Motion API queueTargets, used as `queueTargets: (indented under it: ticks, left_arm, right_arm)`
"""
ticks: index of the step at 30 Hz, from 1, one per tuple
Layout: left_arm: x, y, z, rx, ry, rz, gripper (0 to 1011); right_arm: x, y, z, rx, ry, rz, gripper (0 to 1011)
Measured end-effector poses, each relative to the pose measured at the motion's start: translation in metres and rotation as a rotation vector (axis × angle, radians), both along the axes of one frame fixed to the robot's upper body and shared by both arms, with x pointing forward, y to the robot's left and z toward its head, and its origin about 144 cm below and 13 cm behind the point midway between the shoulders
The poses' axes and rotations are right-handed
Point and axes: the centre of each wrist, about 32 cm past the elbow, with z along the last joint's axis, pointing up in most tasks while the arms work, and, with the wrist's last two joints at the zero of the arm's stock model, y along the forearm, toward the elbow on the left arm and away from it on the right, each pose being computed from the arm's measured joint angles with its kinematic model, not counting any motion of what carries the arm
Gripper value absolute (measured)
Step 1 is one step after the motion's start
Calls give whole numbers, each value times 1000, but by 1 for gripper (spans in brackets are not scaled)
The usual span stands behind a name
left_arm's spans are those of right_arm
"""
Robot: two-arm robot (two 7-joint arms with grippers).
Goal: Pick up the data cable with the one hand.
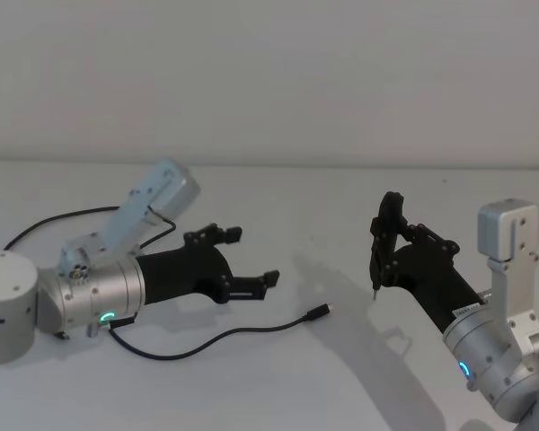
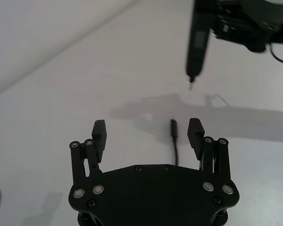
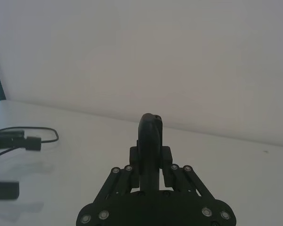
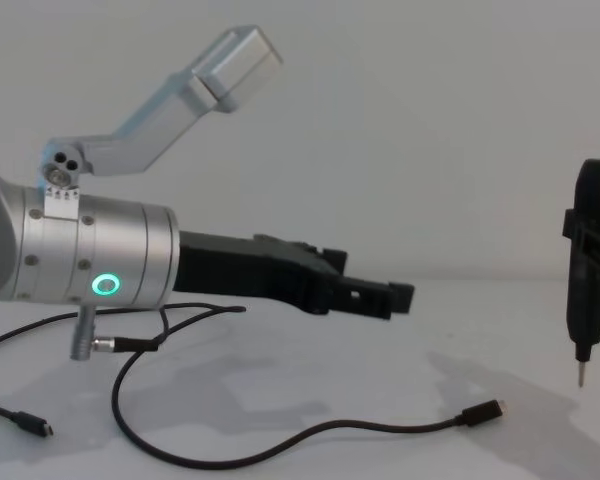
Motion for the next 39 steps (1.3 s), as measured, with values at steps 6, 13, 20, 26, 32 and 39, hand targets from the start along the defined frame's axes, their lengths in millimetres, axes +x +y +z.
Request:
queueTargets:
  ticks: [6, 13, 20, 26, 32, 39]
  left_arm:
    - [10, 0, 4, 65, 25, -86, 1001]
    - [20, -2, 7, 158, 28, -161, 1001]
    - [27, -4, 7, 254, 11, -215, 1001]
    - [30, -5, 4, 313, 1, -244, 1001]
    - [31, -5, 0, 344, 5, -254, 1001]
    - [31, -6, -3, 342, 22, -243, 1000]
  right_arm:
    - [0, 0, 0, 0, 0, 0, 275]
    - [0, 0, 0, 0, 0, 0, 275]
    - [0, 0, 0, 0, 0, 0, 275]
    - [0, 0, 0, 0, 0, 0, 275]
    - [0, 0, 0, 0, 0, 0, 275]
    - [0, 0, 0, 0, 0, 0, 275]
